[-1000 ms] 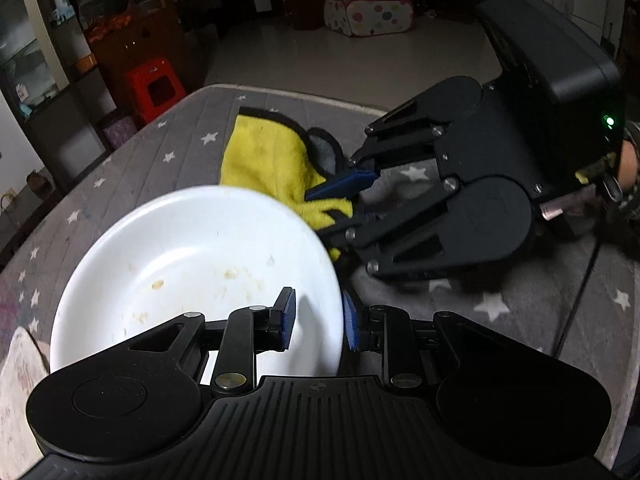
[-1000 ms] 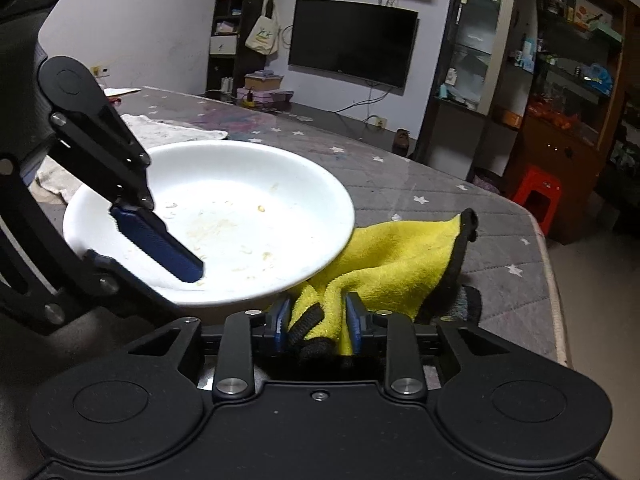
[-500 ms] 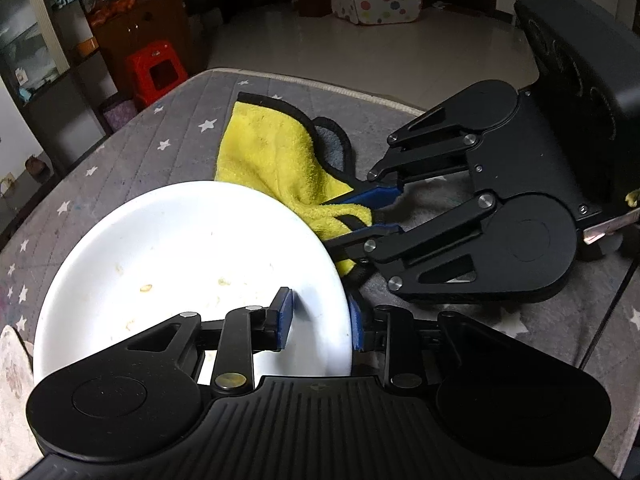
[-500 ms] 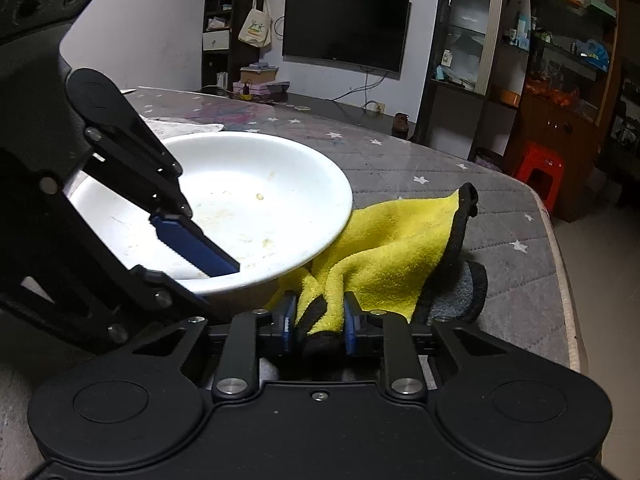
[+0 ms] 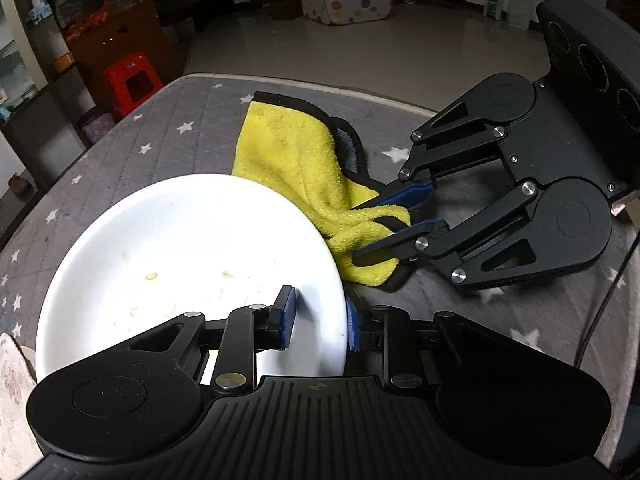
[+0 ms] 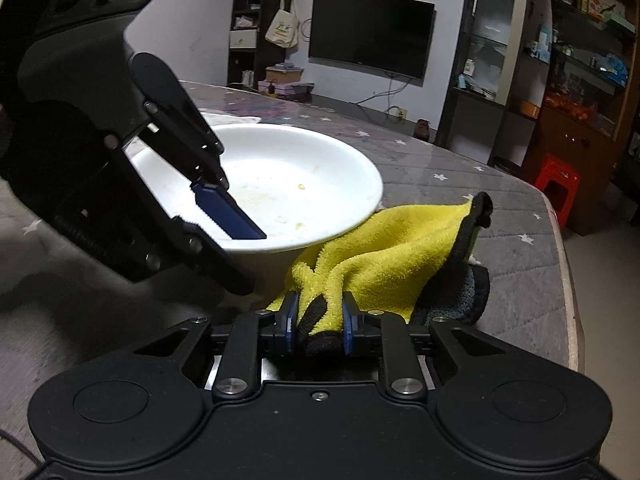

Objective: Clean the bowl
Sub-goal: 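Rub the cloth across the bowl interior with the right tool, then wipe the cloth along the bowl interior with the right tool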

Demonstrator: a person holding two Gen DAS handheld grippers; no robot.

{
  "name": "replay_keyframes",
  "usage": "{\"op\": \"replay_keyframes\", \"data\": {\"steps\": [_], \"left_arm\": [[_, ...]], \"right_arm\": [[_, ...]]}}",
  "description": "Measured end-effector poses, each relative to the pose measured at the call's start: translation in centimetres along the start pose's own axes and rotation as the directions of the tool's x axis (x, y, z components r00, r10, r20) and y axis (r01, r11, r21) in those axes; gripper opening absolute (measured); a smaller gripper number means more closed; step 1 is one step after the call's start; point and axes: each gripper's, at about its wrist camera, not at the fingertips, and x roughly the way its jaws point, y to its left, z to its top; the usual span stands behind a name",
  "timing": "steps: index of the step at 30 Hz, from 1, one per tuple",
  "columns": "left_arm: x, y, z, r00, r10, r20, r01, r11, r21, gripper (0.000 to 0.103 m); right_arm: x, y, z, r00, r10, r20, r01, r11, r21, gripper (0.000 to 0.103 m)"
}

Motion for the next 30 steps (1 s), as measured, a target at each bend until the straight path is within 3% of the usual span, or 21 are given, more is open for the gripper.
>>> {"op": "replay_keyframes", "data": {"steps": [11, 30], "left_arm": [[-0.1, -0.1, -0.6, 1.000, -0.027, -0.001, 0.027, 0.999, 0.027, 0.025], [-0.2, -1.1, -0.7, 1.000, -0.026, -0.005, 0.026, 0.999, 0.035, 0.026]], "right_arm": [[1.1, 0.9, 1.9, 0.999, 0.035, 0.013, -0.035, 0.998, -0.046, 0.023], [4.1, -1.0, 2.9, 0.999, -0.014, 0.047, 0.017, 0.997, -0.072, 0.023]]}}
